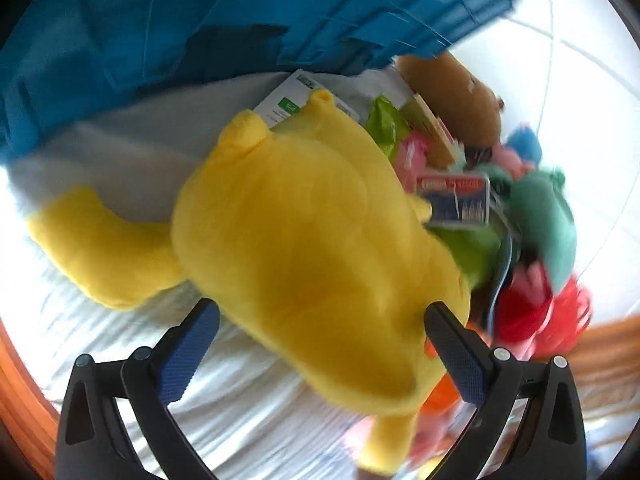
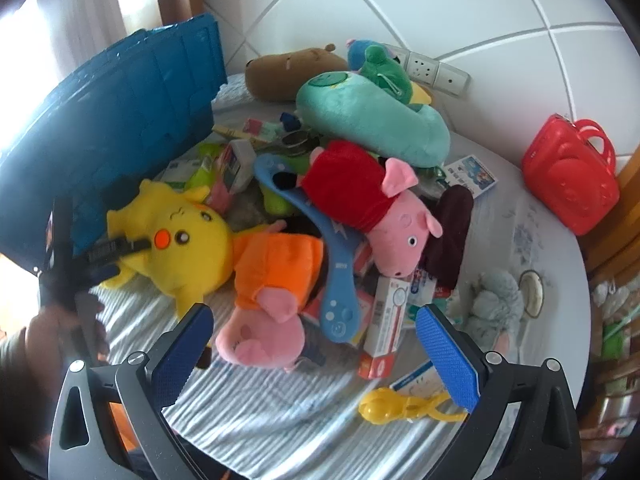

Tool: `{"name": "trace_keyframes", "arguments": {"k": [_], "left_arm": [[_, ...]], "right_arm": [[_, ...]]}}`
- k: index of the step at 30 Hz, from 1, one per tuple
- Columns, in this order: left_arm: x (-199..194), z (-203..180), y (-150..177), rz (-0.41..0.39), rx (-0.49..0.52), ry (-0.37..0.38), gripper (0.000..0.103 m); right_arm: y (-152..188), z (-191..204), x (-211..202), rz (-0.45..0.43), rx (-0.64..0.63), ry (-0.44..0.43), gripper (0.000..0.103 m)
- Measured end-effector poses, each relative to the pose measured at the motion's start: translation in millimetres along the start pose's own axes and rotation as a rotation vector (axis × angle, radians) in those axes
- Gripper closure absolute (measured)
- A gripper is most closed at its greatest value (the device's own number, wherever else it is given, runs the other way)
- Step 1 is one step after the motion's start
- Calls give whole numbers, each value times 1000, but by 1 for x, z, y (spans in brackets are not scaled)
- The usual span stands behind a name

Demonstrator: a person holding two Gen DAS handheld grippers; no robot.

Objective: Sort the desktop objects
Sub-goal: 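Grasp the yellow Pikachu plush with the left tool while the right tool approaches the pig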

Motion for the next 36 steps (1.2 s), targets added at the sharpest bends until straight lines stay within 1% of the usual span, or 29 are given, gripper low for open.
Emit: {"name": "trace_keyframes", "arguments": {"k": [1,7,10,12,13,16,19,21,23,24,26,29,32,36], "left_arm": [[5,2,-4,4,-45,14,0],[29,-15,-17,-23,-128,-27,0],[36,-21,-18,-40,-162,-66,0],[44,-19,-20,-40,-192,-79,0],[46,-17,-21,-40,-199,-85,0],[53,-19,-26,-56,-179,-97,0],[60,-22,-31,-77,-127,-85,0],[60,-25,-33,-59,-101,-87,0],[58,-29,-34,-41,-49,-93,0],[57,-32,-35,-32,-23,-96,2],[50,-37,-33,-38,28,-99,18],[39,-44,-29,-40,100,-96,32],[30,-48,-26,-30,160,-86,40],[8,-60,-19,-45,275,-66,45]], "right_arm": [[1,0,1,3,0,1,0],[5,-5,0,6,9,4,0],[6,-12,0,8,28,13,0],[7,-16,-1,8,38,19,0],[6,-17,-2,7,43,21,0],[5,-18,-1,6,51,22,0],[4,-15,0,5,48,16,0],[2,-11,-1,1,40,13,0],[0,-8,-3,-4,34,14,0],[0,-8,-4,-6,34,15,0],[-1,-8,-6,-9,35,18,0],[-3,-7,-9,-16,35,22,0],[-6,-5,-14,-29,32,24,0],[-8,-3,-20,-44,31,26,0]]}}
Point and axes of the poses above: each gripper's, at about its wrist camera, not at the fingertips, and x roughly the way its jaws point, z to its left, y to its underside, the point moved 2 cm from there along x, roughly the way its jaws point, and after that the axes turned 6 degrees about -x, right-handed, at the moved point
